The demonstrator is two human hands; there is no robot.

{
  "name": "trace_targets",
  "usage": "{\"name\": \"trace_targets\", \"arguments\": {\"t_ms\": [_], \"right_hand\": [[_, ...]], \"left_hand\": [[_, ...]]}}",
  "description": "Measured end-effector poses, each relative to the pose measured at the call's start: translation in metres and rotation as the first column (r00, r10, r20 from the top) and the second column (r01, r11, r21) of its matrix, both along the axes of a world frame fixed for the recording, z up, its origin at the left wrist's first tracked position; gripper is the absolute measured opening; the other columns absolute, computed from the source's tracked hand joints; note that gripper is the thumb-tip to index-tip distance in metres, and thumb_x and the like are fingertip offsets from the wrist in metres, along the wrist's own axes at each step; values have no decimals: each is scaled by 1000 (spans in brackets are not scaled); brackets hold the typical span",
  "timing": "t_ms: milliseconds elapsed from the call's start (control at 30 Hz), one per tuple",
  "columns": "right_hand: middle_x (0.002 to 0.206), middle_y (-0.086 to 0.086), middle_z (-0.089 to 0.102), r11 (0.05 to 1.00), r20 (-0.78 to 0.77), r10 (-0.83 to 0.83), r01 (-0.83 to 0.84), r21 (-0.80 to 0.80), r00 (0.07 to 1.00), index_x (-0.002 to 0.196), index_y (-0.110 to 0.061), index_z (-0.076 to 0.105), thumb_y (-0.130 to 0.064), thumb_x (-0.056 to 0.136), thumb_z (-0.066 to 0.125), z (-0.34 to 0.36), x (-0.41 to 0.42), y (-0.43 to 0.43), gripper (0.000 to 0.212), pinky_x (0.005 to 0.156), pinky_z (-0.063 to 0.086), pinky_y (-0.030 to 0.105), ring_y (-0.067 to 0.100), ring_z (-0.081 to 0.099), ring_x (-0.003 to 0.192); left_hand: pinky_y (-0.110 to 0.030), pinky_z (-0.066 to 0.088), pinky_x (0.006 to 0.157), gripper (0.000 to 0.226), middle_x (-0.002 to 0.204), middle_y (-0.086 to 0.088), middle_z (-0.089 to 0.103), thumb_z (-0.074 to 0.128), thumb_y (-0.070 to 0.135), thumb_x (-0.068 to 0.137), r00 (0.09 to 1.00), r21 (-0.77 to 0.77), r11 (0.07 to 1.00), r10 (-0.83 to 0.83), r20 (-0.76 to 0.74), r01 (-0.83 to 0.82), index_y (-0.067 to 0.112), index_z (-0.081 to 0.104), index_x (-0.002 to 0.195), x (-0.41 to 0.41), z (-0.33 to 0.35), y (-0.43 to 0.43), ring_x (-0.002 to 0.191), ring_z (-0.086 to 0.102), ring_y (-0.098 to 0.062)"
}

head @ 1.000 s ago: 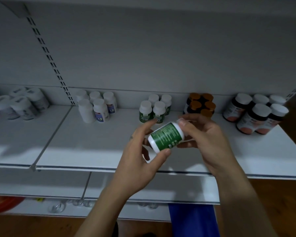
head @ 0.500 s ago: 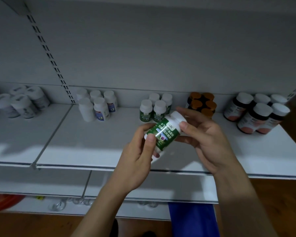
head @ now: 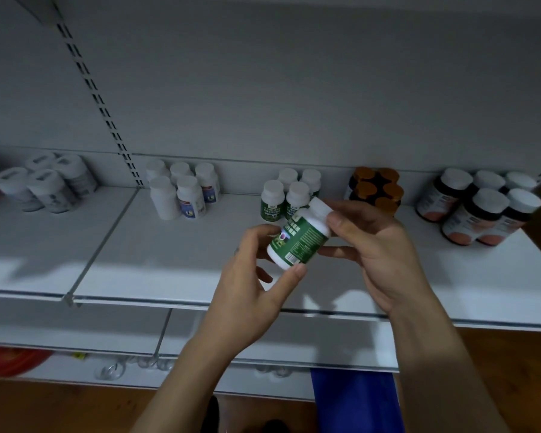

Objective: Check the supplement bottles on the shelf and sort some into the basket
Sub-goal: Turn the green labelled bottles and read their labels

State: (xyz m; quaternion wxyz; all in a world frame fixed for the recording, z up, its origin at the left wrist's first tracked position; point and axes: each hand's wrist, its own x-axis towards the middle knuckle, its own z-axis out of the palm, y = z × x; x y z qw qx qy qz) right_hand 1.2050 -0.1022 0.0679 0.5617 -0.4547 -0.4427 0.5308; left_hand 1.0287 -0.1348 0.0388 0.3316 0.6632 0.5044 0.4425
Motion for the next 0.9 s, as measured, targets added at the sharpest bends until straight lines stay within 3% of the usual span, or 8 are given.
{"name": "trace_targets", "arguments": {"t_ms": [300, 467, 533, 667, 800, 900], "right_hand": [[112, 10, 71, 990, -40, 134, -133, 47, 990, 113, -14, 66, -13, 76, 69, -4, 3, -1, 37, 84, 57, 37, 25, 68, 103], [110, 11, 71, 985, -111, 166, -161, 59, 980, 115, -11, 66, -9, 79, 64, -3, 8, -2, 35, 80, 56, 33, 26, 67, 101], [106, 10, 72, 988, -105, 150, -146, 51, 983, 113, -11, 66, -10, 78, 64, -1, 7, -2, 34, 75, 56, 32, 24, 68, 97], [103, 7, 72, 997, -27, 77, -76, 33, 997, 106, -15, 69, -17, 73, 71, 1, 5, -2, 33, 68, 55, 31, 21, 69, 92], [98, 3, 72, 997, -9, 65, -65, 34, 998, 104, -16, 69, -23, 69, 81, 1, -2, -4, 38, 63, 55, 28, 16, 69, 87], [97, 0, 72, 997, -5, 68, -67, 43, 998, 106, -14, 68, -30, 72, 69, 1, -2, -5, 38, 66, 55, 29, 13, 68, 88]], "left_hand": [[-10, 45, 73, 32, 111, 25, 60, 57, 41, 89, 998, -11, 998, -65, 19, 66, 37, 46, 119, 0, 0, -4, 98, 62, -5], [-12, 47, 74, 27, 111, 28, 58, 48, 47, 92, 993, -64, 991, -111, 35, 113, 41, 44, 118, 2, 1, -5, 95, 62, -4], [-15, 49, 73, 32, 112, 27, 59, 52, 49, 90, 990, -82, 988, -127, 59, 132, 40, 45, 120, 3, 0, -5, 96, 61, -3], [-18, 51, 80, 65, 120, 20, 54, 74, 53, 72, 993, -92, 989, -116, 13, 117, 37, 45, 127, 6, -1, -5, 107, 56, -4], [-17, 50, 77, 56, 112, 18, 45, 82, 32, 74, 1000, -11, 1000, 2, -25, -3, 43, 46, 115, 12, -2, -5, 100, 51, 0], [-17, 50, 76, 53, 114, 19, 51, 75, 42, 77, 1000, -28, 1000, -4, 0, 4, 41, 46, 122, 11, -3, -6, 99, 55, -1]]}}
